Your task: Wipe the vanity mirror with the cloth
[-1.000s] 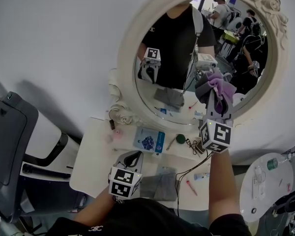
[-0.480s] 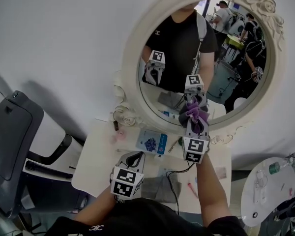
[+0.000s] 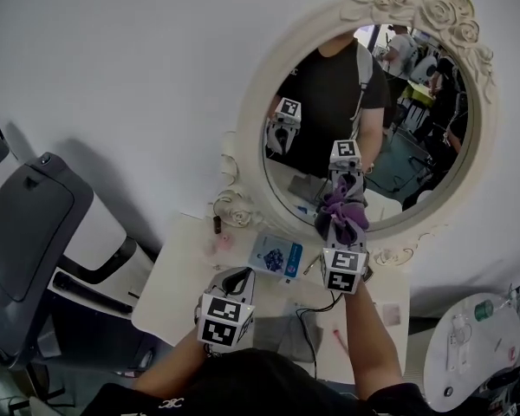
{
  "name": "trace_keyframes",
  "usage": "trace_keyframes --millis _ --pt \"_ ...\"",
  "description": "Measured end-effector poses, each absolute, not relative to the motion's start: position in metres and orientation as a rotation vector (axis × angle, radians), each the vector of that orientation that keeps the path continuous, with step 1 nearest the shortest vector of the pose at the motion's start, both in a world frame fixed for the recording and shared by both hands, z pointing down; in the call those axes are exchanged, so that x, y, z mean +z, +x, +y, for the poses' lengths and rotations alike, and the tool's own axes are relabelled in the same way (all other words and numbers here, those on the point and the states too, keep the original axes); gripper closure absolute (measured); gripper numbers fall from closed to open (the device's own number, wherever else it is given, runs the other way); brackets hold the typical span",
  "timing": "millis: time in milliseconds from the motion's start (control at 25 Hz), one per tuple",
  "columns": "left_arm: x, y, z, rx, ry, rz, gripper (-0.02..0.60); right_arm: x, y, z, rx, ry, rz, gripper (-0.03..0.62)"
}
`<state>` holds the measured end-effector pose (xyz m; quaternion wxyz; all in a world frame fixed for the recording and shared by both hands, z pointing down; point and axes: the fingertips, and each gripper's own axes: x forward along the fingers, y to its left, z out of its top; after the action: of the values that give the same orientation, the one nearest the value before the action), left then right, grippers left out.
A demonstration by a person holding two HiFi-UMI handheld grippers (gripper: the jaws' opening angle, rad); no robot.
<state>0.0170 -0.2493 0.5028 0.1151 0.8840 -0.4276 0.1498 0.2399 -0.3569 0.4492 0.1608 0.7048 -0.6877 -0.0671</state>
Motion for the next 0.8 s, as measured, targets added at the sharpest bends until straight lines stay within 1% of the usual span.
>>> trace_keyframes --millis 240,520,640,800 --pt "0.502 0.009 -0.243 0.422 2.571 -1.268 0.58 0.296 0.21 -0.34 -0.516 2.105 -2.173 0.539" --pt "0.499 0.003 -0.24 0.39 2.561 -1.291 0.58 0.125 0.202 -0.336 -0.795 2.123 -2.279 0.537" --pt "0.502 0.004 -0.239 0.394 2.553 -1.285 0.58 0.071 0.199 -0.35 -0.866 2.127 -2.276 0.537" --pt "0.506 0.006 -0.239 0.403 2.548 -1.275 0.58 0.022 0.202 -0.366 -0.916 2.194 -2.26 0.537"
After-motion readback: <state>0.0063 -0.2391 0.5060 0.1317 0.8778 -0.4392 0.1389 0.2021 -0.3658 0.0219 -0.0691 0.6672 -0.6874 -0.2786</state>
